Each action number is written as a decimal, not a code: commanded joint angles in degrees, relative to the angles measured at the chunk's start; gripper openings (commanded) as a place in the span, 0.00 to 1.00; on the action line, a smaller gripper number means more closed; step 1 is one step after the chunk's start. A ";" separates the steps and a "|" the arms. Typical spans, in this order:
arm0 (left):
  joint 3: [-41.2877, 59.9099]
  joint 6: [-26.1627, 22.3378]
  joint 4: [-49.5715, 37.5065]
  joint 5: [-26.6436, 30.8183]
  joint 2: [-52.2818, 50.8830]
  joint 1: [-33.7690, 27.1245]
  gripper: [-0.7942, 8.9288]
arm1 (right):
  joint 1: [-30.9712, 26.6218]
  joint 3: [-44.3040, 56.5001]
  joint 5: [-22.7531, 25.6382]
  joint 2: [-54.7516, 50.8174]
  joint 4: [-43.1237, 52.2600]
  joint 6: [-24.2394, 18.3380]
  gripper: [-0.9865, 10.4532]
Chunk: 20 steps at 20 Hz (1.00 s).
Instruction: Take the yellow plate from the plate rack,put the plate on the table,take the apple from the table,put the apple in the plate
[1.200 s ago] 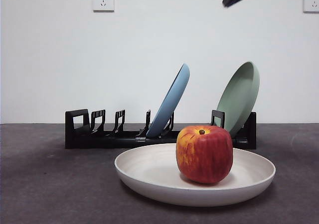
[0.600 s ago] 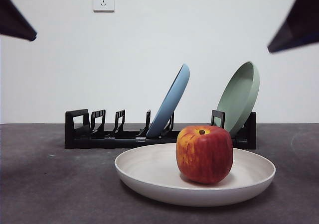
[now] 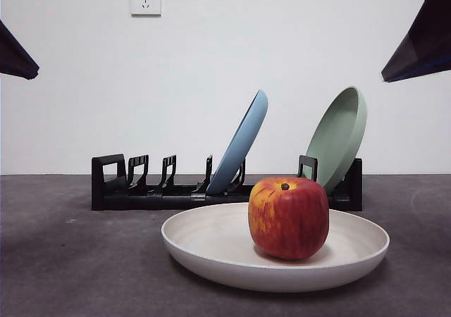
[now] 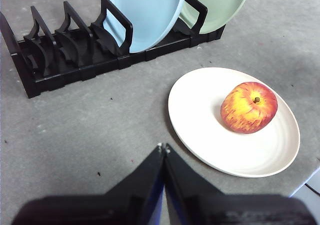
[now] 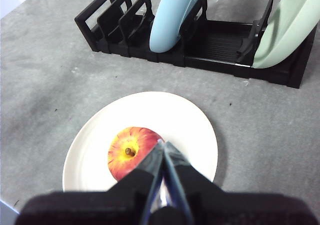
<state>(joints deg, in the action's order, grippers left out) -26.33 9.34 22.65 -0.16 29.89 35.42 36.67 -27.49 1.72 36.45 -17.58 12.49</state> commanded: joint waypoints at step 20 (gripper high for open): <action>21.88 -15.76 -17.94 -0.39 -24.76 -33.00 0.08 | 0.04 0.28 0.17 -0.11 0.28 0.55 0.09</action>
<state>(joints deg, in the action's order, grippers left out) -4.91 -6.39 5.69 -0.45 5.39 2.61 36.69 -27.49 1.72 36.45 -17.58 12.51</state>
